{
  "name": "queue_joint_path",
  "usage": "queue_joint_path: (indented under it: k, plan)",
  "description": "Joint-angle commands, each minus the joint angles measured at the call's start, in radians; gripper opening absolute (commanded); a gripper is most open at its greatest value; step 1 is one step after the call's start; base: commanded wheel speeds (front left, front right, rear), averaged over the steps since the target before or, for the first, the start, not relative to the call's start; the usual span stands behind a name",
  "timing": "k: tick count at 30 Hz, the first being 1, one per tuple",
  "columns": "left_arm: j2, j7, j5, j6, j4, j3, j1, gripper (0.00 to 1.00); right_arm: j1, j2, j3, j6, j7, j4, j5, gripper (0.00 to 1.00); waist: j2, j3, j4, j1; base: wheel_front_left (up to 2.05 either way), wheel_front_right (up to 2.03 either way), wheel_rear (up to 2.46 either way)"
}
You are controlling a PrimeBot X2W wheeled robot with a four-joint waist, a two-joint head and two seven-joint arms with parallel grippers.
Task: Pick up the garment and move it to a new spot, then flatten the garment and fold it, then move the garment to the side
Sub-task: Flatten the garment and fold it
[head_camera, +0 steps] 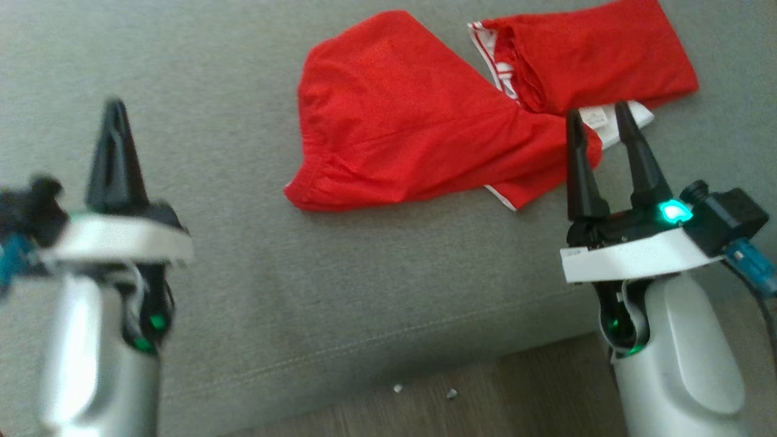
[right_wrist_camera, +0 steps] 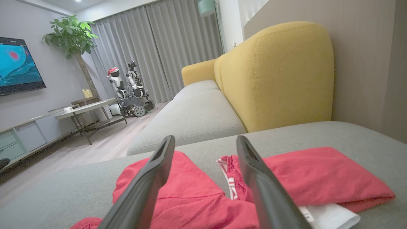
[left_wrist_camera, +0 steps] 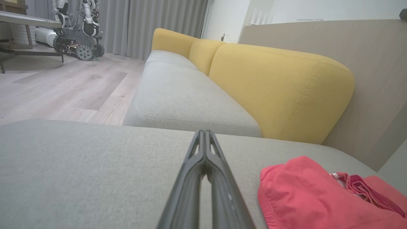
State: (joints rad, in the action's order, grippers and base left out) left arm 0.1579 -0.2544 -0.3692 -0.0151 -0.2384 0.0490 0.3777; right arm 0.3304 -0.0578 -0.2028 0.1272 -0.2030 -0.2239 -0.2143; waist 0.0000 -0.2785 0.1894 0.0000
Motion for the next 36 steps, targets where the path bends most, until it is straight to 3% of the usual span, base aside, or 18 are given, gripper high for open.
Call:
queue_joint_path:
  k: [1, 8, 9, 10, 11, 12, 24, 30, 36]
  plan:
    - [0.005, -0.007, 0.016, 0.010, 0.062, -0.033, -0.006, 0.00, -0.013, 0.008, -0.021, 0.003, 0.004, 0.035, 0.015, 1.00, 0.0000, 0.036, -0.036, 0.0000, 0.00, 0.00, 0.00]
    - [-0.081, -0.007, 0.050, 0.007, 0.167, -0.034, -0.209, 0.00, -0.029, 0.007, -0.034, 0.003, 0.024, 0.030, 0.061, 1.00, 0.0000, 0.076, -0.093, 0.0000, 0.00, 0.00, 0.00]
    - [-0.086, -0.007, 0.059, 0.005, 0.170, -0.030, -0.222, 0.10, -0.030, 0.006, -0.037, 0.003, 0.026, 0.031, 0.063, 1.00, 0.0000, 0.079, -0.099, 0.0000, 0.00, 0.00, 0.00]
    - [-0.090, -0.007, 0.075, 0.005, 0.173, -0.024, -0.233, 0.41, -0.031, 0.004, -0.042, 0.003, 0.028, 0.031, 0.064, 1.00, 0.0000, 0.082, -0.104, 0.0000, 0.00, 0.00, 0.00]
    - [-0.094, -0.007, 0.082, 0.008, 0.172, -0.021, -0.245, 0.91, -0.033, 0.004, -0.045, 0.003, 0.029, 0.032, 0.065, 1.00, 0.0000, 0.086, -0.109, 0.0000, 0.00, 0.00, 0.00]
    - [-0.098, -0.007, 0.081, 0.010, 0.168, -0.018, -0.255, 1.00, -0.035, 0.003, -0.046, 0.003, 0.030, 0.031, 0.065, 1.00, 0.0000, 0.090, -0.113, 0.0000, 0.00, 0.00, 0.00]
    - [-0.107, -0.007, 0.086, 0.006, 0.155, 0.017, -0.260, 1.00, -0.041, -0.006, -0.077, 0.003, 0.047, 0.044, 0.061, 1.00, 0.0000, 0.101, -0.120, 0.0000, 0.00, 0.00, 0.00]
    - [-0.104, -0.004, 0.108, -0.043, 0.080, 0.080, -0.174, 1.00, -0.035, -0.003, -0.082, 0.003, 0.051, 0.060, 0.063, 1.00, 0.0000, 0.049, -0.071, 0.0000, 0.00, 0.00, 0.00]
    - [-0.074, 0.089, 0.170, -0.078, -0.029, 0.176, 0.005, 1.00, -0.021, 0.002, -0.080, 0.003, 0.037, 0.069, 0.061, 1.00, 0.0000, -0.023, -0.010, 0.0000, 0.00, 0.00, 0.00]
